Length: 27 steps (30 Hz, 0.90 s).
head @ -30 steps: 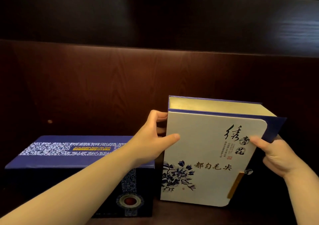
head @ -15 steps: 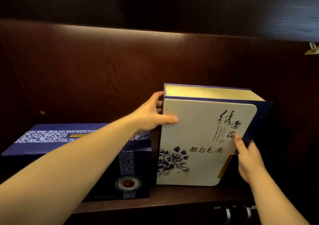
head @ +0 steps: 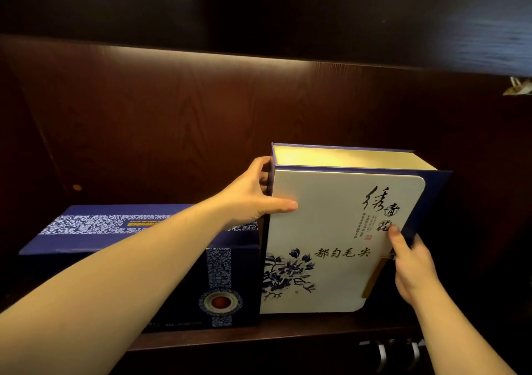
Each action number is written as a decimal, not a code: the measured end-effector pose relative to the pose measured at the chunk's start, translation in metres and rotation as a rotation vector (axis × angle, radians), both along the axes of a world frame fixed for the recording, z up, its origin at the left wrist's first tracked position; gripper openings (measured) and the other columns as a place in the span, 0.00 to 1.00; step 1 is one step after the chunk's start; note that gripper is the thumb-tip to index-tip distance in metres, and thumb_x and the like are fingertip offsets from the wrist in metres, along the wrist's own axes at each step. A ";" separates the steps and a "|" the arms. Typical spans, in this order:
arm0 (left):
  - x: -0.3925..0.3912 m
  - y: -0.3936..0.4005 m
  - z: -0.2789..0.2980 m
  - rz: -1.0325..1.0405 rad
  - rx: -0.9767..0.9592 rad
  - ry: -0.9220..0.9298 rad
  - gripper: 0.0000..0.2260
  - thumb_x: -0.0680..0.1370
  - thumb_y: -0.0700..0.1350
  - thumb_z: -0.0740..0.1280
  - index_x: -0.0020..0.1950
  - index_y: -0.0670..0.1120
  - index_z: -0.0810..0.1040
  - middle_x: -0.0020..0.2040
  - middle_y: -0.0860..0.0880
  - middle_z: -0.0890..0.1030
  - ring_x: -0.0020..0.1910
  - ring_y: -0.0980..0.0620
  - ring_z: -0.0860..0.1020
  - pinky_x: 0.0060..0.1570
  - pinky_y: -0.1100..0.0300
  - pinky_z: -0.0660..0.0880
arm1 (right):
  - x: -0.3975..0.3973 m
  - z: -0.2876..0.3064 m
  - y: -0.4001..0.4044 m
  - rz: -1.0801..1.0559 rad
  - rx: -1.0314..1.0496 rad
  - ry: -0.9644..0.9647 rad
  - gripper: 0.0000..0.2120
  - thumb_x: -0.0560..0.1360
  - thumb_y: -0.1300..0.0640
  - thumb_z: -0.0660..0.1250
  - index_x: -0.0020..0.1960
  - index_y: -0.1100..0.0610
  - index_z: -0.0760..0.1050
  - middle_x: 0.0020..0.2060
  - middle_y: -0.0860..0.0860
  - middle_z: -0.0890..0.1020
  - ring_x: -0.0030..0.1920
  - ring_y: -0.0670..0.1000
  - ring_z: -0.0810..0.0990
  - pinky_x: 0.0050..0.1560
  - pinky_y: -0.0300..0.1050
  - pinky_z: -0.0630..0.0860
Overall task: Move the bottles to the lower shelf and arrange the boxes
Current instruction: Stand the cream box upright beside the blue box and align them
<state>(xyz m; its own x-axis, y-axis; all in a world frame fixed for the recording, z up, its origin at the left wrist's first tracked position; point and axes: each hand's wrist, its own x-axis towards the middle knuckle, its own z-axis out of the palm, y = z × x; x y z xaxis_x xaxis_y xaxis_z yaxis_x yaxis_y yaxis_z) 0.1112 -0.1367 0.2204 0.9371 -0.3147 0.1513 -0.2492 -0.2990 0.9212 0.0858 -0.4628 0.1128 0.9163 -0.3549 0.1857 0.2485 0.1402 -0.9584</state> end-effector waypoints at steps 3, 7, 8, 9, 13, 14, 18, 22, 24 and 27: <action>-0.001 0.004 0.000 -0.002 -0.002 0.002 0.54 0.59 0.57 0.84 0.78 0.59 0.57 0.71 0.48 0.73 0.68 0.46 0.75 0.62 0.43 0.77 | -0.001 0.000 0.002 0.003 -0.002 0.001 0.18 0.69 0.44 0.70 0.58 0.43 0.77 0.55 0.43 0.84 0.53 0.41 0.82 0.50 0.39 0.75; -0.002 0.007 -0.001 0.001 -0.002 -0.007 0.53 0.59 0.57 0.83 0.78 0.59 0.57 0.68 0.50 0.75 0.65 0.49 0.76 0.58 0.49 0.80 | -0.002 0.000 0.005 0.004 -0.004 0.004 0.17 0.70 0.44 0.70 0.58 0.43 0.77 0.53 0.42 0.85 0.52 0.40 0.83 0.49 0.39 0.76; -0.002 0.008 -0.001 0.000 -0.002 -0.009 0.53 0.59 0.57 0.83 0.78 0.59 0.57 0.67 0.51 0.75 0.64 0.50 0.76 0.56 0.51 0.81 | -0.001 -0.001 0.006 0.004 -0.003 0.004 0.17 0.69 0.44 0.70 0.58 0.43 0.77 0.53 0.41 0.85 0.52 0.40 0.83 0.49 0.38 0.76; -0.002 0.009 -0.002 -0.002 -0.003 -0.013 0.53 0.60 0.57 0.83 0.78 0.60 0.57 0.67 0.52 0.75 0.64 0.51 0.77 0.55 0.53 0.81 | -0.001 -0.002 0.006 0.004 -0.003 0.002 0.17 0.70 0.44 0.70 0.57 0.43 0.77 0.52 0.41 0.85 0.51 0.39 0.83 0.49 0.38 0.76; -0.002 0.010 -0.003 -0.013 -0.005 -0.028 0.49 0.62 0.55 0.83 0.75 0.62 0.57 0.65 0.53 0.76 0.61 0.53 0.78 0.48 0.60 0.81 | 0.000 -0.002 0.006 0.010 -0.004 0.003 0.15 0.70 0.45 0.70 0.57 0.43 0.76 0.49 0.38 0.86 0.51 0.38 0.83 0.49 0.39 0.76; -0.002 0.011 -0.004 -0.013 -0.005 -0.028 0.48 0.63 0.54 0.83 0.75 0.63 0.57 0.64 0.54 0.76 0.59 0.55 0.79 0.46 0.62 0.80 | 0.000 -0.002 0.006 0.013 -0.003 0.004 0.15 0.70 0.45 0.70 0.57 0.43 0.76 0.49 0.38 0.86 0.50 0.38 0.83 0.48 0.39 0.76; -0.004 0.012 -0.005 -0.027 0.007 -0.038 0.47 0.66 0.51 0.82 0.76 0.60 0.56 0.62 0.56 0.77 0.55 0.65 0.79 0.43 0.67 0.78 | 0.001 -0.004 0.005 0.009 0.015 0.013 0.15 0.70 0.45 0.71 0.55 0.44 0.76 0.47 0.39 0.87 0.49 0.40 0.84 0.49 0.42 0.76; -0.005 0.013 -0.004 -0.022 0.017 -0.034 0.48 0.66 0.51 0.82 0.78 0.60 0.55 0.64 0.55 0.77 0.59 0.56 0.79 0.47 0.63 0.80 | -0.001 -0.006 0.004 0.004 0.030 0.015 0.17 0.69 0.45 0.72 0.56 0.46 0.77 0.49 0.41 0.87 0.51 0.42 0.85 0.50 0.44 0.77; -0.005 0.013 -0.003 -0.025 0.031 -0.036 0.49 0.67 0.51 0.82 0.78 0.59 0.54 0.65 0.55 0.76 0.61 0.55 0.78 0.47 0.65 0.79 | -0.002 -0.007 0.004 0.001 0.035 0.010 0.17 0.68 0.45 0.72 0.56 0.46 0.78 0.49 0.40 0.87 0.50 0.42 0.85 0.51 0.45 0.77; -0.006 0.013 -0.003 -0.028 0.047 -0.038 0.49 0.67 0.51 0.82 0.78 0.60 0.54 0.65 0.56 0.75 0.61 0.57 0.77 0.45 0.69 0.78 | -0.003 -0.008 0.003 -0.004 0.041 0.011 0.18 0.67 0.44 0.73 0.56 0.45 0.78 0.49 0.41 0.87 0.50 0.43 0.85 0.52 0.47 0.77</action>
